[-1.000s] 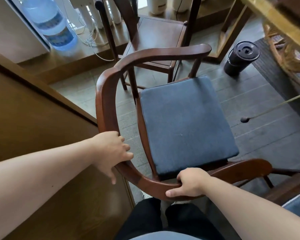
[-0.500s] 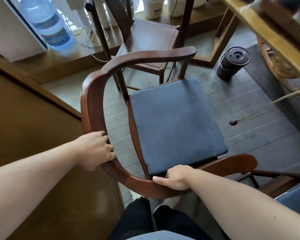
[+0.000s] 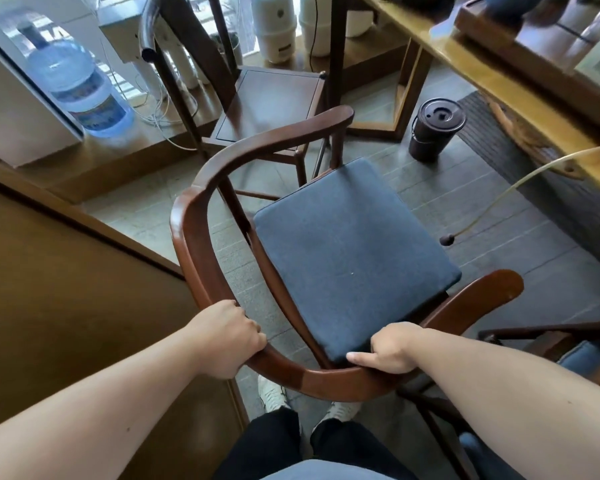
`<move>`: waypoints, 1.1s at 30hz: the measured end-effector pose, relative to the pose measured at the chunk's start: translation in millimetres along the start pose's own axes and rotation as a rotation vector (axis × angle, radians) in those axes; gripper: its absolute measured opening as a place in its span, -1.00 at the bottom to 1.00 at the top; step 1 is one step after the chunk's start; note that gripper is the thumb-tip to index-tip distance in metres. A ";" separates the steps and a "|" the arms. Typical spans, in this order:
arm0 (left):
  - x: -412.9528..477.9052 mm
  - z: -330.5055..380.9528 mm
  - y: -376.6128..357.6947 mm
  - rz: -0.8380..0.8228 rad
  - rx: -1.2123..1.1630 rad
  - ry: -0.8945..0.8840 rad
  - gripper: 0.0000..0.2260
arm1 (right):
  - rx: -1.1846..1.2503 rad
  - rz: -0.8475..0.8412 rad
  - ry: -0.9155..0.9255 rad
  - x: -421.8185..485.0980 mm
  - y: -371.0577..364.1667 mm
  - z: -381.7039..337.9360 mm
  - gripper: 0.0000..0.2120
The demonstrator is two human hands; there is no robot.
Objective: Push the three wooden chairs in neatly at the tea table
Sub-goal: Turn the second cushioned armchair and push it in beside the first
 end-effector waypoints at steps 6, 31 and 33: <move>-1.1 4.3 5.6 0.018 0.006 0.000 -0.78 | -0.015 0.025 0.001 3.2 -3.6 3.0 -0.17; -2.6 -181.0 -4.6 0.239 0.158 -0.359 -0.80 | 0.182 0.158 -0.115 8.5 -0.7 -42.3 -0.11; -2.4 -180.1 -6.7 0.243 0.157 -0.344 -0.75 | 0.095 0.105 -0.132 8.8 -1.4 -35.1 -0.20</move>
Point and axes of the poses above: each hand's wrist, its own x-axis towards the middle knuckle, its own y-axis out of the back of the hand, z = x × y, the point moved 5 cm from there along x, towards the middle knuckle, and after that the axes turned 10 degrees about -z, right-handed, at the moved point
